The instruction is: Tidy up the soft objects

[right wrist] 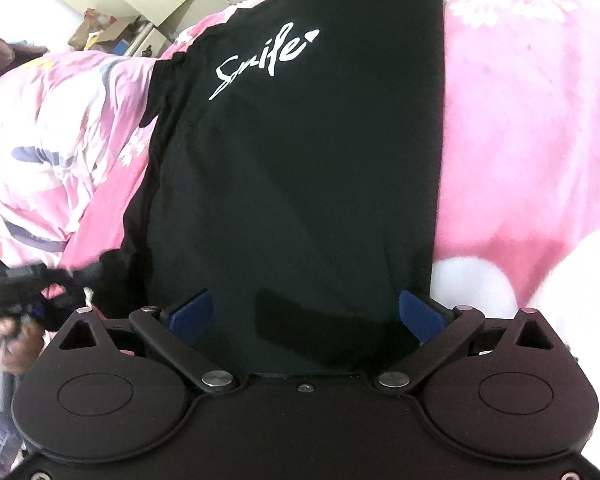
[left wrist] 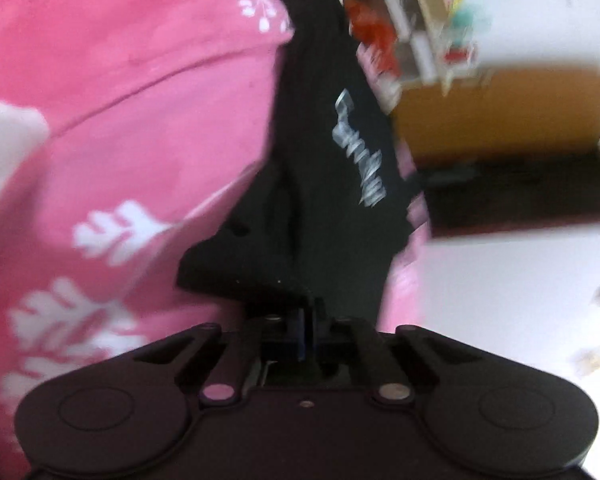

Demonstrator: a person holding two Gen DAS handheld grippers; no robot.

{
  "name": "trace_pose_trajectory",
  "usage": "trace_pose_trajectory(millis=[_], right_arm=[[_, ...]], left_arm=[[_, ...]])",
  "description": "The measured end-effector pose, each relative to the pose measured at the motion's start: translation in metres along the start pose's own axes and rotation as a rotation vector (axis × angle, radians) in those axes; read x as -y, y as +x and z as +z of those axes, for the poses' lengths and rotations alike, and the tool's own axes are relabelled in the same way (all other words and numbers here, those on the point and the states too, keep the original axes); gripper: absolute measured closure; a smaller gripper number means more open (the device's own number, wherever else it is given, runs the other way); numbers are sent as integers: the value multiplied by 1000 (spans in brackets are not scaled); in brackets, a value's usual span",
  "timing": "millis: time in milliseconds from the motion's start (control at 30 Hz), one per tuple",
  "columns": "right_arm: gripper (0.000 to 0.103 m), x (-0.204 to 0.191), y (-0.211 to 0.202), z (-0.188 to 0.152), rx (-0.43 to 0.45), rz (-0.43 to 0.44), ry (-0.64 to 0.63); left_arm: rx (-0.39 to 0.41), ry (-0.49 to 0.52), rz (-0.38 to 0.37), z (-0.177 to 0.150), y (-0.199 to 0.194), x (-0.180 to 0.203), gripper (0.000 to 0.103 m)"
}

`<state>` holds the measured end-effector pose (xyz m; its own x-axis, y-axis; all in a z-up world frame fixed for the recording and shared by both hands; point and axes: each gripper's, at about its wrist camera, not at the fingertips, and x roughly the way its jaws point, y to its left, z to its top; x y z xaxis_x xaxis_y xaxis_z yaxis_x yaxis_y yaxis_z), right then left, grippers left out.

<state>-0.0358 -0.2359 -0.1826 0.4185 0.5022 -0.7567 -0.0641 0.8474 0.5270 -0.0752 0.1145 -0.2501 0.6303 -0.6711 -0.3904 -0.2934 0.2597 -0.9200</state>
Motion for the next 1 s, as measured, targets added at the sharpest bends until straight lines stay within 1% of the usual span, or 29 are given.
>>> trace_pose_trajectory(millis=[67,100,133,233,267,333,367,433,500,567,633,700,767,800,867,900,933,1000], right_arm=[[2,0,0,-1,12,-1,0],[2,0,0,-1,16,-3,-1],[2,0,0,-1,22,-7,-3],[2,1,1,-1,26,-16,-6],[2,1,1,-1,26,-17,-5],[2,2,0,0,33,-25,-4],[2,2,0,0,36,-28,-3],[2,2,-4,1,42,-29,5],[2,2,-11,0,54,-33,6],[2,0,-22,-3,66,-27,-4],[2,-3,-28,-9,47,17,-33],[2,-12,-24,-17,-6,35,-99],[2,-22,-19,-24,-38,8,-175],[2,-25,-19,-27,-32,-13,-193],[2,-31,-23,-35,14,-80,-225],[2,-34,-26,-39,50,-117,-248],[2,-39,-33,-45,108,-154,-291],[2,-48,-39,-54,168,-180,-389]], left_arm=[[64,-103,-95,6,-11,-7,100],[87,-129,-113,7,-14,-8,100],[161,-193,-151,12,-25,-13,100],[258,-238,-146,21,-40,-15,100],[301,-270,-133,25,-45,-19,100],[337,-283,-115,33,-47,-25,100],[359,-284,-93,38,-47,-29,100],[341,-271,-88,41,-42,-30,100],[359,-223,-25,43,-37,-25,98],[386,-139,57,46,-38,-19,98],[379,-112,90,46,-34,-18,98],[373,-98,119,47,-29,-22,98],[369,-112,111,48,-27,-25,98],[367,-120,107,48,-26,-26,98],[373,-129,95,47,-28,-25,98],[371,-126,93,46,-28,-24,98],[369,-124,92,46,-28,-22,98],[368,-122,91,46,-28,-20,98]])
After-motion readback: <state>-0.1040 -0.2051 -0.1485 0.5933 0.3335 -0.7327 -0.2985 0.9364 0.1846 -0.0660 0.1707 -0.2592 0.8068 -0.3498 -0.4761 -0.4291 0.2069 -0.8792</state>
